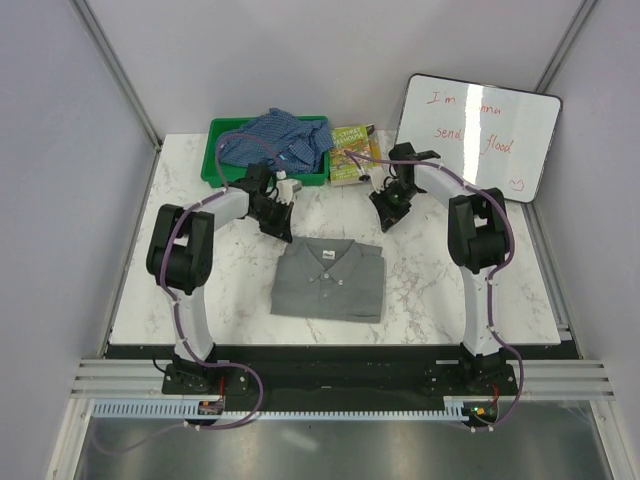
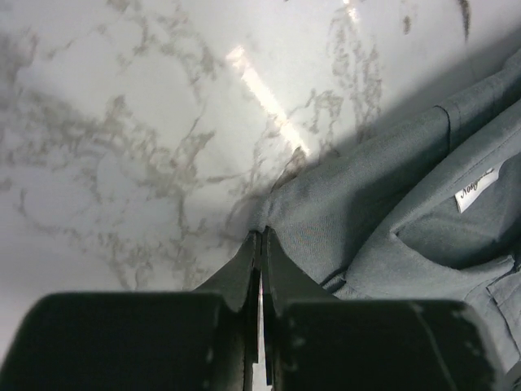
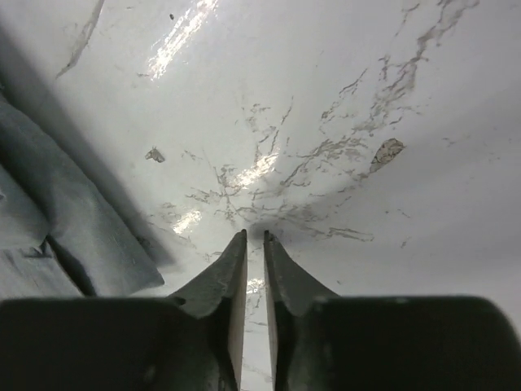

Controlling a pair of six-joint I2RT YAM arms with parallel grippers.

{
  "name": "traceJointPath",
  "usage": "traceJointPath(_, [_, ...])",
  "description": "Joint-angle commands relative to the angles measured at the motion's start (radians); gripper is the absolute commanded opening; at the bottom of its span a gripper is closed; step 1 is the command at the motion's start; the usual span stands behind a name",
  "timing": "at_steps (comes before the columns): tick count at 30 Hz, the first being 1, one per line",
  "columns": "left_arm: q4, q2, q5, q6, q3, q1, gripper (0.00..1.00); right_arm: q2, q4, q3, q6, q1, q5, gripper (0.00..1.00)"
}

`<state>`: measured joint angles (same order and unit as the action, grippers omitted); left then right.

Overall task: Fold and stack the long sleeve shirts
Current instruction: Fold the shirt

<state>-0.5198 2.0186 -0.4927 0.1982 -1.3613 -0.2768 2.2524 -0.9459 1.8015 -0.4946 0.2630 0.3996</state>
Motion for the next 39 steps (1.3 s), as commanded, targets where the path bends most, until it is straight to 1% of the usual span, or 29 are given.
traceJointPath(1, [-0.039, -0.093, 0.097, -0.121, 0.068, 0.036, 0.02, -0.100, -0.031, 0.024, 0.013, -0.016, 0.020, 0.26])
traceJointPath(3, [-0.034, -0.142, 0.109, -0.160, 0.114, 0.036, 0.02, -0.129, -0.057, 0.007, 0.002, -0.022, 0.059, 0.31])
traceJointPath(4, [-0.031, -0.158, 0.094, -0.160, 0.125, 0.037, 0.07, -0.160, -0.083, -0.016, -0.007, -0.024, 0.082, 0.34])
traceJointPath(5, [-0.031, -0.179, 0.086, -0.152, 0.134, 0.040, 0.14, -0.174, -0.086, -0.027, -0.021, -0.025, 0.117, 0.37])
traceJointPath(6, [-0.031, -0.196, 0.080, -0.113, 0.137, 0.044, 0.26, -0.188, -0.091, -0.037, -0.024, -0.025, 0.130, 0.37])
traceJointPath(7, [-0.031, -0.210, 0.031, -0.085, 0.139, 0.050, 0.30, -0.206, -0.111, -0.044, -0.030, -0.025, 0.148, 0.38])
traceJointPath(9, [-0.045, -0.263, -0.018, -0.004, 0.142, 0.068, 0.41, -0.221, -0.126, -0.044, -0.045, -0.025, 0.212, 0.38])
traceJointPath(11, [-0.063, -0.297, -0.052, 0.064, 0.149, 0.068, 0.45, -0.223, -0.151, -0.039, -0.056, -0.021, 0.269, 0.40])
traceJointPath(12, [-0.112, -0.316, -0.084, 0.151, 0.151, 0.067, 0.49, -0.221, -0.155, -0.036, -0.061, -0.019, 0.278, 0.40])
traceJointPath(13, [-0.140, -0.322, -0.148, 0.191, 0.148, 0.065, 0.50, -0.215, -0.169, -0.031, -0.068, -0.013, 0.288, 0.40])
traceJointPath(15, [-0.195, -0.316, -0.188, 0.274, 0.140, 0.064, 0.50, -0.209, -0.168, -0.031, -0.071, 0.005, 0.294, 0.40])
traceJointPath(17, [-0.253, -0.288, -0.202, 0.315, 0.133, 0.065, 0.50, -0.194, -0.168, -0.034, -0.078, 0.025, 0.298, 0.40])
traceJointPath(21, [-0.281, -0.255, -0.196, 0.407, 0.139, 0.057, 0.51, -0.166, -0.160, -0.051, -0.090, 0.058, 0.292, 0.41])
traceJointPath(25, [-0.292, -0.210, -0.182, 0.457, 0.130, 0.053, 0.51, -0.140, -0.143, -0.082, -0.099, 0.076, 0.288, 0.43])
traceJointPath(27, [-0.296, -0.184, -0.182, 0.487, 0.119, 0.051, 0.51, -0.125, -0.130, -0.108, -0.098, 0.081, 0.283, 0.46])
traceJointPath(30, [-0.302, -0.152, -0.161, 0.526, 0.102, 0.042, 0.51, -0.103, -0.105, -0.128, -0.098, 0.088, 0.274, 0.48])
traceJointPath(39, [-0.307, -0.106, -0.145, 0.570, 0.073, 0.016, 0.51, -0.086, -0.071, -0.146, -0.082, 0.110, 0.255, 0.49])
